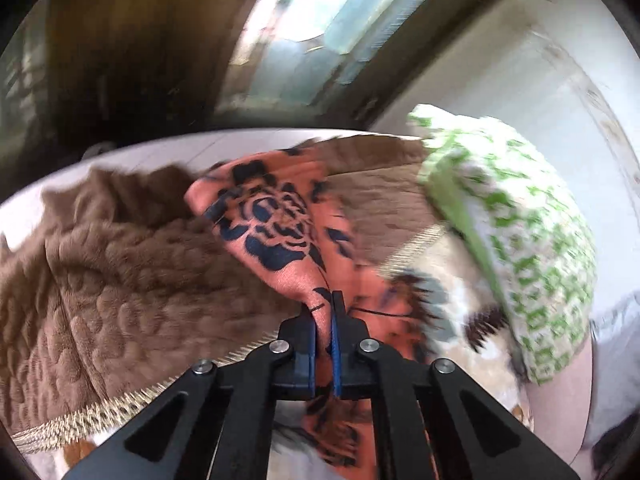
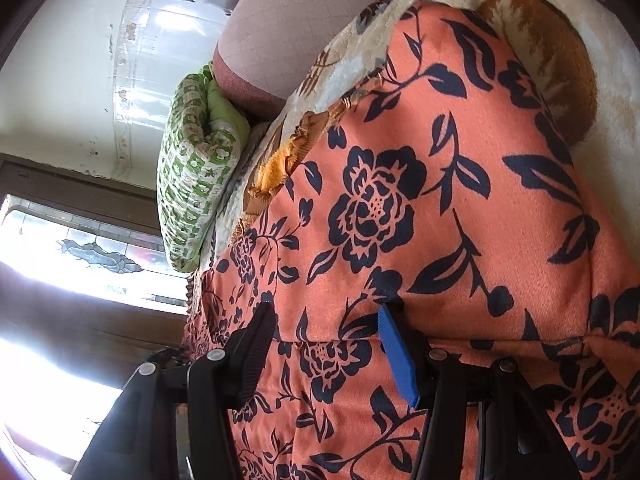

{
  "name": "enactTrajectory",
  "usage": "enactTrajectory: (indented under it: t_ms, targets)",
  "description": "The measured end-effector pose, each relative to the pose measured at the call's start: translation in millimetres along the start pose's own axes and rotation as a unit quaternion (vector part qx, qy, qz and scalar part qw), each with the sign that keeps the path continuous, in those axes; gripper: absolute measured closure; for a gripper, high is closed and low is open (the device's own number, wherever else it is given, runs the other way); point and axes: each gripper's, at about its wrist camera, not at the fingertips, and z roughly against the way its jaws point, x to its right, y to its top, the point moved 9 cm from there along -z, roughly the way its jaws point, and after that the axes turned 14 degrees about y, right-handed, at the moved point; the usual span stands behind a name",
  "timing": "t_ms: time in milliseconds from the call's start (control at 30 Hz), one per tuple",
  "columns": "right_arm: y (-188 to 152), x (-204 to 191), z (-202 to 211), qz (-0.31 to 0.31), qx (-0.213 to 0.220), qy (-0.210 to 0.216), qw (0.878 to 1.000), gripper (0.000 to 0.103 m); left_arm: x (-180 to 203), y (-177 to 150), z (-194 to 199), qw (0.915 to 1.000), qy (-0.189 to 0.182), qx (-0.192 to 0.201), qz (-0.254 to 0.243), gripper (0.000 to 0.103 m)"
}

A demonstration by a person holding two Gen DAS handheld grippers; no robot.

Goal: Fold small clothes

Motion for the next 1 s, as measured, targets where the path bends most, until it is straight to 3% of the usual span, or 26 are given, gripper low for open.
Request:
enactTrajectory:
  t_ms: [200,367,500,700,767,800,867,900,933,967,1000]
  targets:
    - [7.1,-20.0,15.1,0.025,0.023,0.004,0.999,0.045,87.7,-19.0,75.5,0.9928,-0.053,0.033,-0.102,0.098]
    - [14.4,-36.6,36.6,0.035,0.048,0.020,0.998,0.045,181.6,-74.4,152.0,0.9707,-0.106,0.054,-0.209,0.098]
    - [20.3,-39.8,58.5,0.030,0.067,0.033,0.997,0.045,251.3,-149.5,202.6,0.9434,-0.151,0.051,-0.291,0.098]
    - [30.8,-36.5,93.0,0.007,0.100,0.052,0.994,0.045,338.8,-303.3,234.2,0.8949,-0.212,0.003,-0.392,0.098]
    - [33.8,-33.6,103.2,0.003,0.110,0.052,0.993,0.045,355.8,-363.3,233.6,0.8688,-0.225,-0.025,-0.441,0.098]
    - [35.8,-31.6,108.3,0.002,0.115,0.050,0.992,0.045,360.1,-391.0,230.6,0.8585,-0.222,-0.036,-0.461,0.093]
    - [39.9,-26.5,116.8,-0.002,0.123,0.040,0.992,0.043,361.3,-431.1,226.9,0.8365,-0.229,-0.062,-0.494,0.072]
    - [42.1,-23.9,121.7,-0.005,0.130,0.035,0.991,0.038,358.6,-437.7,228.2,0.8325,-0.234,-0.062,-0.498,0.053]
    - [44.5,-22.4,125.2,-0.009,0.138,0.034,0.990,0.035,354.8,-439.0,229.2,0.8319,-0.239,-0.050,-0.498,0.036]
    - [46.5,-21.6,128.0,-0.013,0.144,0.037,0.989,0.031,349.3,-436.1,232.8,0.8338,-0.245,-0.033,-0.494,0.032]
    - [48.3,-21.0,129.7,-0.018,0.147,0.041,0.988,0.030,342.6,-423.5,232.7,0.8411,-0.250,-0.008,-0.480,0.030]
